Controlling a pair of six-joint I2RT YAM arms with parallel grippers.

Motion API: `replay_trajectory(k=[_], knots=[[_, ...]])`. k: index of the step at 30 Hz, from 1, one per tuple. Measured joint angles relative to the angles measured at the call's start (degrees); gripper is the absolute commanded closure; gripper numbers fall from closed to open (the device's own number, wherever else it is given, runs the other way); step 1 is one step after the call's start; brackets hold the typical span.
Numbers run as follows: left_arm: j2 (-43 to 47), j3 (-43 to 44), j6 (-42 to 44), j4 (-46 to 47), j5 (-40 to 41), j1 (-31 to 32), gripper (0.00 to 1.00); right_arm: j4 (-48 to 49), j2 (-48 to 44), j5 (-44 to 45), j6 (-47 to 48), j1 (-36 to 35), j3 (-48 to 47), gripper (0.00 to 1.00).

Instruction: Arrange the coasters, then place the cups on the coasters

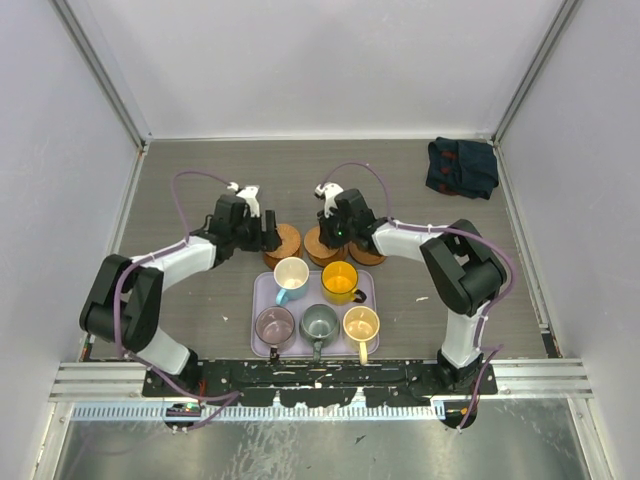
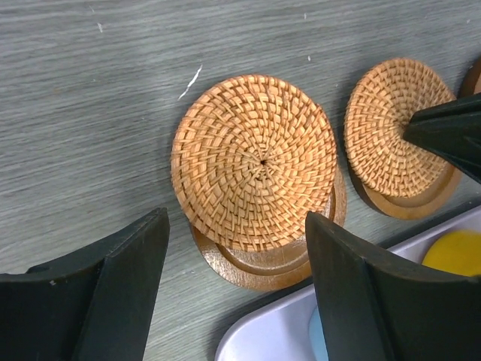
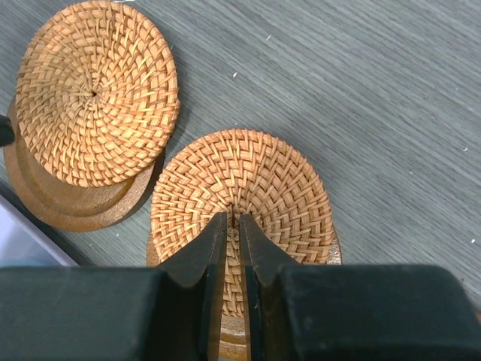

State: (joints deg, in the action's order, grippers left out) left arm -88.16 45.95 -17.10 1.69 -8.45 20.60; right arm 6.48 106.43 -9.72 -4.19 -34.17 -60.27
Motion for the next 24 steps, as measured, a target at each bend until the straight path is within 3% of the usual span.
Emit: replay_trajectory(k=[7, 16, 24], knots=[[-7.98, 3.17, -0.17, -0.63, 0.66, 0.07, 0.27, -1.01, 2.95, 3.37, 0.42, -0.22, -4.11, 0.82], [-15.32, 13.31, -0.28, -4.2, 5.05, 0.02, 0.28, -2.03, 10.25, 8.7, 2.62, -0.07, -13.46, 0.83], [-20.46, 19.65, -0.55, -5.07, 6.75, -1.81, 0.28, -2.05, 14.73, 7.98, 2.08, 3.08, -18.45, 0.84]])
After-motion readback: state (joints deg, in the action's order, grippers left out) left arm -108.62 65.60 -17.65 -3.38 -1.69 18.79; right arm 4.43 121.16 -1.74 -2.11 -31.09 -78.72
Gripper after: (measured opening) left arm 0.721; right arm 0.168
